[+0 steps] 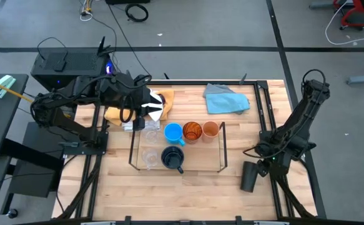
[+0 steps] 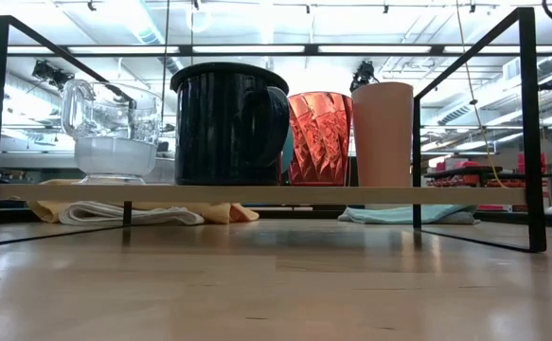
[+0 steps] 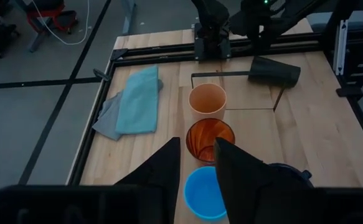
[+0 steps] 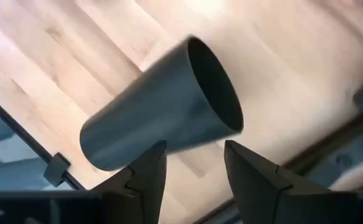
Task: Stack small to large cups/mugs on shelf
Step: Put the black cup on the shelf
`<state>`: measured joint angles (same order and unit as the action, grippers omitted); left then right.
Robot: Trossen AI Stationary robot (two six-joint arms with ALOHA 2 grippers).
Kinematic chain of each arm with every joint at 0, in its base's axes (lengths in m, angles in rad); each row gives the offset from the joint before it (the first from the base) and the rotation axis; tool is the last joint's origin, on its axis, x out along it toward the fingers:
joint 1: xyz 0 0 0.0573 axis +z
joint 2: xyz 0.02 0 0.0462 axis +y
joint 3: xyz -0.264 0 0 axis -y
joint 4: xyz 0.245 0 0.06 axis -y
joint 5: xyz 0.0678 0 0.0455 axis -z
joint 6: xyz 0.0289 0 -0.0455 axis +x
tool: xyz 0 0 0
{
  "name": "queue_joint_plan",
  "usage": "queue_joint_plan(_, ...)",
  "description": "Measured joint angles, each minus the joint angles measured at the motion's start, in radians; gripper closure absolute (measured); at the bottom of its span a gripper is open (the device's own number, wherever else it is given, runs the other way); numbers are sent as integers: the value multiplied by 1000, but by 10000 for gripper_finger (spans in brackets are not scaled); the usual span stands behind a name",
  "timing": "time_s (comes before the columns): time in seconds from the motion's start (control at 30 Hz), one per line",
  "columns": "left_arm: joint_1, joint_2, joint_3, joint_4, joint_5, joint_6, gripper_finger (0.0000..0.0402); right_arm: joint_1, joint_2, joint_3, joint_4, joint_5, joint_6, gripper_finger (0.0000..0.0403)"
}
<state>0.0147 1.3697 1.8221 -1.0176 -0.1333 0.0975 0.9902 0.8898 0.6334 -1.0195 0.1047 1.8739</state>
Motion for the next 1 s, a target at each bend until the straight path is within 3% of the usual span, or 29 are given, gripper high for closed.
queue_joint_plan(0.27, 0, 0, 0, -5, 26, -12, 294, -185, -64, 0, 15, -21, -365, 227)
queue_joint_plan(0.53, 0, 0, 0, -5, 70, -41, 294, -432, -127, 0, 6, -225, -668, 227)
queue_joint_plan(1.0, 0, 0, 0, -5, 87, -68, 294, -874, -62, 0, 46, -456, -1186, 227)
